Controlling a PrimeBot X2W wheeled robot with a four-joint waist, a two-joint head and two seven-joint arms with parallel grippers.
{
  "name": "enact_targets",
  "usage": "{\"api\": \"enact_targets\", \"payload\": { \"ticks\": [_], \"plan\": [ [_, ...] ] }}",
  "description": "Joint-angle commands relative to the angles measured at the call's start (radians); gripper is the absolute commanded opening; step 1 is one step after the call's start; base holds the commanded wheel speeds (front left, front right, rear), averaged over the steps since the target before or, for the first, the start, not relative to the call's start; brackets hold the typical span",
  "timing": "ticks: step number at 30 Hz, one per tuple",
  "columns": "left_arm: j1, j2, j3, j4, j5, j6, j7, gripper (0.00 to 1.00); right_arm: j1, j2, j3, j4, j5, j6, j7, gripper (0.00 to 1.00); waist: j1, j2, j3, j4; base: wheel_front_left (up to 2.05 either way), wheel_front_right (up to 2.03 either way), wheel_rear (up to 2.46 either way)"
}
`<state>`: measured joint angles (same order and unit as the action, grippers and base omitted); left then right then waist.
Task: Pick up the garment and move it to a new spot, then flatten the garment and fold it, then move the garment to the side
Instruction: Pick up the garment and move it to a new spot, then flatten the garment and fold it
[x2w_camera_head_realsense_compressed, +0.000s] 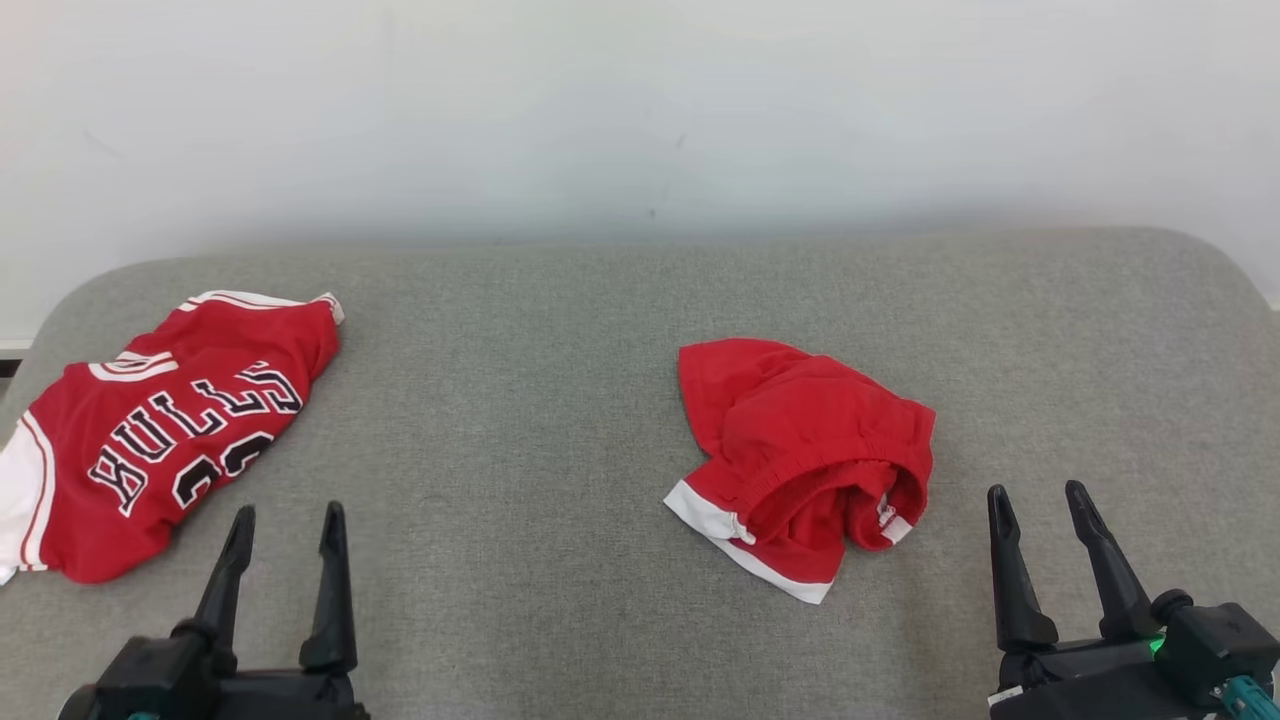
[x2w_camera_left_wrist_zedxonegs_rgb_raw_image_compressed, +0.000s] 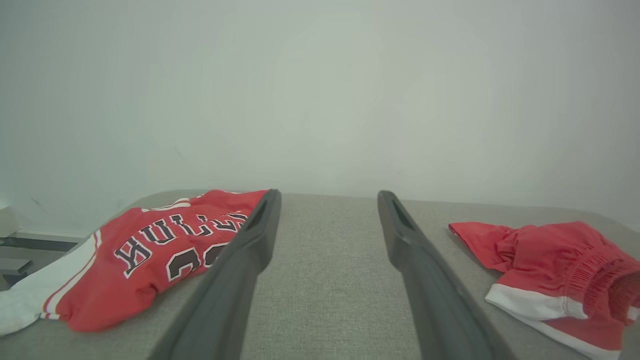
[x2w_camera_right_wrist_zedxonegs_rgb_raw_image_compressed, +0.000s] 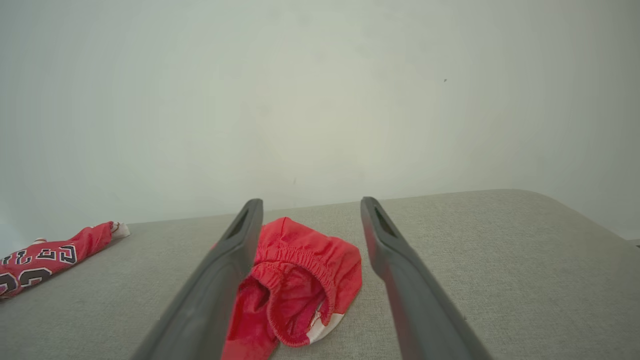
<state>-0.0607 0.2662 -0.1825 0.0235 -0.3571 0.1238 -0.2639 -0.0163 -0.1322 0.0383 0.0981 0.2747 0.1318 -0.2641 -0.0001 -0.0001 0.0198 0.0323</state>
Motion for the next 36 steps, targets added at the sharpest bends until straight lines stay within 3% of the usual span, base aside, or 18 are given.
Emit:
{"api": "enact_targets", "payload": {
  "ticks": [1,8,18,36],
  "plan": [
    [0.034,-0.017,0.031,-0.013,0.013,-0.019,-0.001,1.00,0.012,-0.008,0.004,0.003,0.009,-0.002,-0.001,1.00,0.0001,0.0001,-0.010,0.008,0.00,0.00,0.00],
    [0.077,-0.071,0.109,-0.004,0.062,-0.092,-0.001,1.00,0.018,-0.014,0.011,0.011,0.020,-0.002,-0.001,1.00,0.0001,0.0001,-0.016,0.009,0.00,0.00,0.00],
    [0.077,-0.136,0.175,0.025,0.132,-0.157,-0.001,1.00,0.021,-0.021,0.018,0.022,0.023,-0.002,-0.001,1.00,0.0001,0.0001,-0.011,0.002,0.00,0.00,0.00],
    [0.076,-0.188,0.243,0.046,0.212,-0.212,-0.001,1.00,0.027,-0.017,0.019,0.033,0.009,-0.002,-0.001,1.00,0.0001,0.0001,-0.013,0.005,0.00,0.00,0.00]
  ]
}}
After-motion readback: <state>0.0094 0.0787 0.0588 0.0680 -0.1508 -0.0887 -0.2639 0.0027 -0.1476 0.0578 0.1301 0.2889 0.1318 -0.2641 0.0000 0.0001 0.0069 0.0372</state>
